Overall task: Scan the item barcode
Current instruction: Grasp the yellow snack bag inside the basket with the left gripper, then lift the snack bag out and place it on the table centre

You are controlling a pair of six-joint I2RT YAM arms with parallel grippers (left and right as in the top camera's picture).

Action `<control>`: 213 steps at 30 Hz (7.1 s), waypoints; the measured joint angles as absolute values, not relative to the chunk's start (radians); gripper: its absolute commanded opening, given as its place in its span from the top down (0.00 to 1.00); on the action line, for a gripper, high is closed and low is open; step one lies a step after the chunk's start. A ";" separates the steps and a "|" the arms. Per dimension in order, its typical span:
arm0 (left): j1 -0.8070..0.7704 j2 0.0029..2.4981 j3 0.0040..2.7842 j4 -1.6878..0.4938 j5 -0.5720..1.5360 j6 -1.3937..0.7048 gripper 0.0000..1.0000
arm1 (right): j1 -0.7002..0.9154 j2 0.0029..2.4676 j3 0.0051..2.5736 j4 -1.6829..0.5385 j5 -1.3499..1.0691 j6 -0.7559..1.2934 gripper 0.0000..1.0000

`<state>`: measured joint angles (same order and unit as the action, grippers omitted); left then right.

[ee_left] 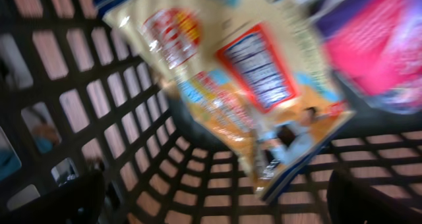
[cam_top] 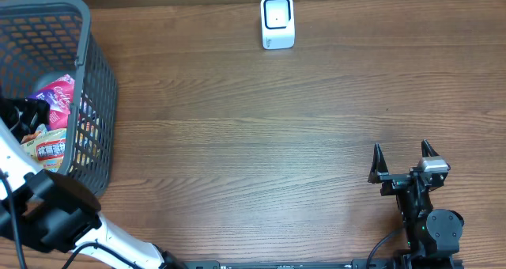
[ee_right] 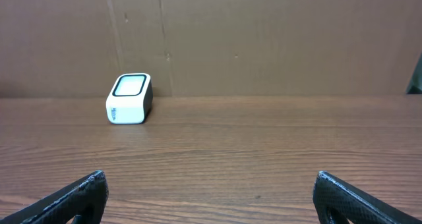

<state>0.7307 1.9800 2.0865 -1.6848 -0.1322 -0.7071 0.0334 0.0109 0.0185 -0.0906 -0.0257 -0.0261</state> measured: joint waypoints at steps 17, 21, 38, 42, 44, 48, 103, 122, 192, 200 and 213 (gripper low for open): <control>0.816 1.982 1.624 -1.230 0.136 -0.703 0.00 | 0.033 0.011 0.019 -0.091 -0.026 -0.026 0.00; 0.816 1.982 1.549 -1.147 0.159 -0.699 0.09 | 0.033 0.011 0.019 -0.090 -0.026 -0.026 0.00; 0.815 1.982 1.656 -1.227 0.180 -0.617 0.96 | 0.033 0.011 0.019 -0.089 -0.026 -0.026 0.00; 0.806 1.977 1.804 -1.289 0.179 -0.609 0.96 | 0.033 0.011 0.019 -0.090 -0.026 -0.026 0.00; 0.797 1.950 1.845 -1.290 0.179 -0.606 0.96 | 0.034 0.011 0.019 -0.091 -0.026 -0.026 0.00; 0.754 1.830 1.876 -1.254 0.171 -0.601 0.96 | 0.033 0.011 0.019 -0.090 -0.026 -0.026 0.00; 0.655 2.139 1.757 -1.071 -0.068 -0.363 0.96 | 0.033 0.011 0.019 -0.090 -0.026 -0.026 0.00; 0.641 2.130 2.080 -1.309 0.036 -0.313 0.00 | 0.034 0.011 0.019 -0.090 -0.026 -0.026 0.00; -0.239 1.734 1.861 -1.385 0.360 -0.278 0.96 | 0.034 0.011 0.019 -0.090 -0.026 -0.027 0.00; -0.418 1.942 1.790 -1.330 0.306 -0.295 0.52 | 0.034 0.011 0.019 -0.090 -0.026 -0.026 0.00; -0.337 1.977 2.117 -1.529 0.287 -0.304 0.31 | 0.033 0.011 0.019 -0.090 -0.026 -0.026 0.00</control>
